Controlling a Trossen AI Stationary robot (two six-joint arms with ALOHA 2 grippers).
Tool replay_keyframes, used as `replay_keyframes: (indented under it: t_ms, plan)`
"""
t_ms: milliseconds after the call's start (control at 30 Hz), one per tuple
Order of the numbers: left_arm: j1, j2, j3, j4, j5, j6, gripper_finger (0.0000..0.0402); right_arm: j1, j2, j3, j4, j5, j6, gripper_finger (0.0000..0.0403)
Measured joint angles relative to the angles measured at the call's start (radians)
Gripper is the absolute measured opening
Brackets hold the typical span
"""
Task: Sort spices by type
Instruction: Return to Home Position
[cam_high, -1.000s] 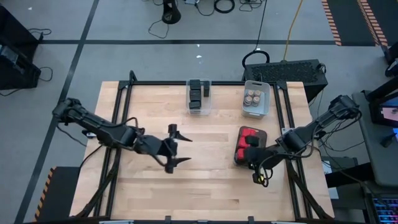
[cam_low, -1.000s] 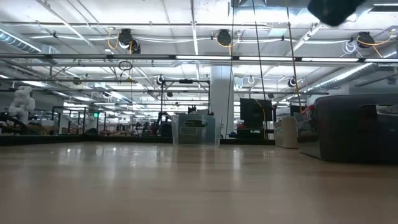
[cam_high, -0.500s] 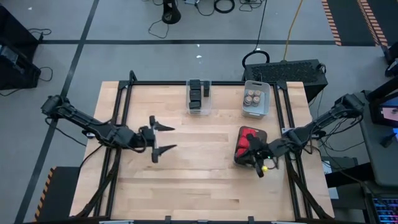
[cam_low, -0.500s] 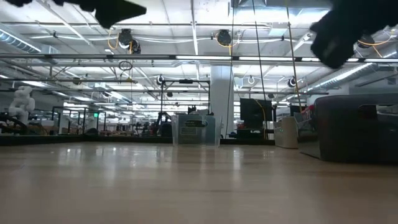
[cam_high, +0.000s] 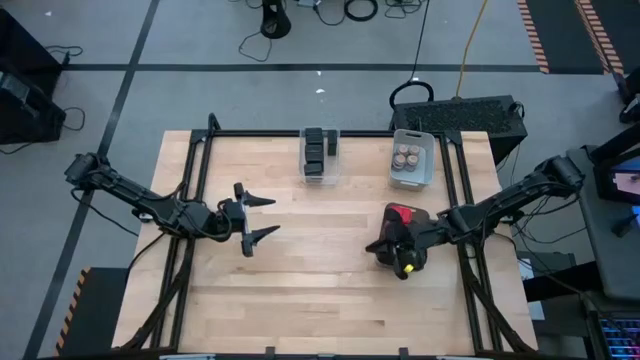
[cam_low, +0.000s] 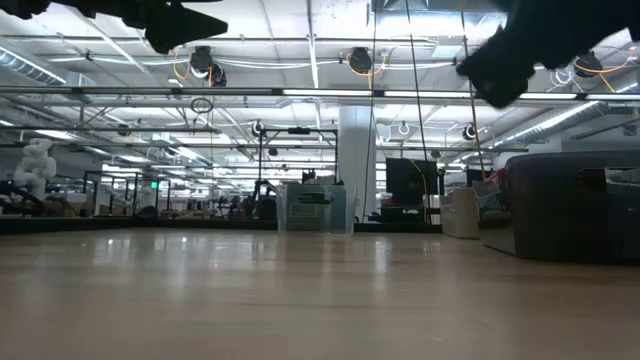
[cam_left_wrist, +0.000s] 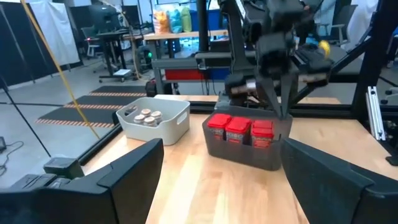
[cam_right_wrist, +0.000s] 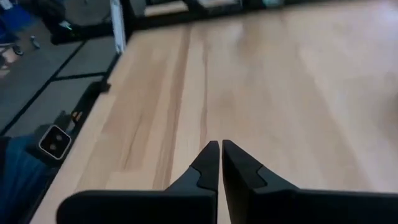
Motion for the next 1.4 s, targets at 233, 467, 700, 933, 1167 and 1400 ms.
replay_keyframes:
  t_ms: [233,467,700,933,1167,1400]
  plan:
    - [-0.008,-0.006,0.000,-0.044,-0.003,-0.008,0.0326,-0.019,-0.181,-0.034,-0.001,0.026,-0.105,0.0000]
    - [-0.014,-0.119,-0.115,0.034,-0.052,-0.007,0.0326,-0.068,-0.330,-0.149,0.130,-0.008,-0.189,0.0000]
    - [-0.014,-0.276,-0.244,0.080,-0.051,-0.033,0.0326,-0.211,-0.481,-0.305,0.238,-0.131,-0.169,0.0000]
    - [-0.013,-0.403,-0.293,-0.002,-0.053,-0.045,0.0326,-0.326,-0.619,-0.390,0.228,-0.198,-0.156,0.0000]
    - [0.006,-0.469,-0.293,-0.129,-0.068,-0.095,0.0326,-0.419,-0.723,-0.420,0.083,-0.213,-0.124,0.0000]
    - [0.033,-0.470,-0.293,-0.201,-0.067,-0.168,0.0326,-0.480,-0.777,-0.463,0.092,-0.214,-0.122,0.0000]
